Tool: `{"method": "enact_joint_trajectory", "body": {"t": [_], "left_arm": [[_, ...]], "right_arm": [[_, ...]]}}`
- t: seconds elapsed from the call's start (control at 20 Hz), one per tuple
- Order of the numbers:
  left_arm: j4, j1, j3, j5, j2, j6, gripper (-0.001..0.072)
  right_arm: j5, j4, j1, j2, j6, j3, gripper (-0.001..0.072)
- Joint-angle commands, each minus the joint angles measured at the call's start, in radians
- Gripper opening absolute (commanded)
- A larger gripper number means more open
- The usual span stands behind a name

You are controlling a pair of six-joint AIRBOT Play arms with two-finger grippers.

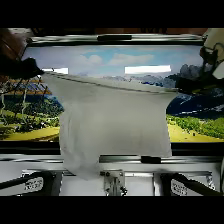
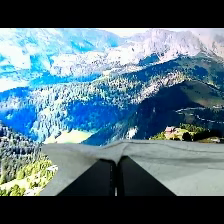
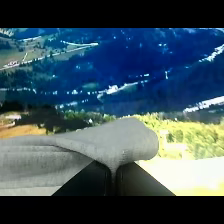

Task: Fold the shirts.

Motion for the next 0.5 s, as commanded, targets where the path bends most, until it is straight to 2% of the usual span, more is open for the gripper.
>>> {"method": "enact_joint_trajectory", "body": {"t": [0.0, 0.25, 0.35, 0.45], "left_arm": [[-0.158, -0.002, -0.024, 0.224, -0.222, 0.029, 0.0032], [-0.241, -0.042, -0.024, 0.550, -0.353, 0.176, 0.0032], [-0.241, -0.063, -0.023, 0.615, -0.385, 0.226, 0.0032], [-0.241, -0.067, -0.023, 0.647, -0.410, 0.230, 0.0032]], "right_arm": [[-0.288, 0.115, 0.000, -0.188, 0.040, -0.024, 0.0072], [-0.597, 0.107, -0.005, -0.292, 0.041, -0.024, 0.0072], [-0.665, 0.099, -0.014, -0.317, 0.072, -0.024, 0.0072], [-0.653, 0.101, -0.019, -0.339, 0.127, -0.024, 0.0072]]}}
